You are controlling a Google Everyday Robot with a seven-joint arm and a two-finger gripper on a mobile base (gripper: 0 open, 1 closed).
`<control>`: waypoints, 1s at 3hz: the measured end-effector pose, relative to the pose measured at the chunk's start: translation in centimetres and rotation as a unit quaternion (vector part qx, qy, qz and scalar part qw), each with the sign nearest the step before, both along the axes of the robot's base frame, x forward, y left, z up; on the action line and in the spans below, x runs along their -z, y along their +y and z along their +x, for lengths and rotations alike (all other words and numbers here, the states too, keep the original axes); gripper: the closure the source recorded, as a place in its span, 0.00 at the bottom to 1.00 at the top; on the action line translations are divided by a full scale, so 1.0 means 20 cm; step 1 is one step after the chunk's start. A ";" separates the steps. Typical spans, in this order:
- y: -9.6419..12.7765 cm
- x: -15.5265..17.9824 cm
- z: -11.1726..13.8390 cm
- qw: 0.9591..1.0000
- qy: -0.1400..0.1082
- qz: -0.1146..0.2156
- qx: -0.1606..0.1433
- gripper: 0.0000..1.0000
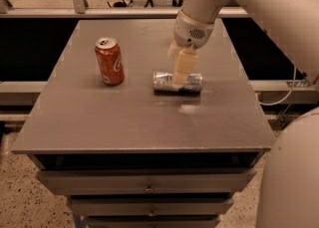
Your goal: Knock redbull can over
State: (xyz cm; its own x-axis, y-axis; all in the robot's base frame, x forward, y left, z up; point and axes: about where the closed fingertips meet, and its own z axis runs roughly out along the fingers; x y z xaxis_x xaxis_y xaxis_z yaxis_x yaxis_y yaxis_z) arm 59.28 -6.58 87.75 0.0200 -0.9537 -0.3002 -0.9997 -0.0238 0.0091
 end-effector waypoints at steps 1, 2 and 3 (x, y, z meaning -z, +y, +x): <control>-0.02 -0.04 0.00 1.000 -0.008 0.013 0.011 0.00; -0.09 -0.13 -0.07 0.995 -0.036 0.077 0.043 0.00; -0.23 -0.22 -0.14 0.980 -0.086 0.165 0.078 0.00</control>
Offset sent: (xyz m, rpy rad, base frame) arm -0.0177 -0.0580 0.0422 0.2651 -0.1140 -0.2032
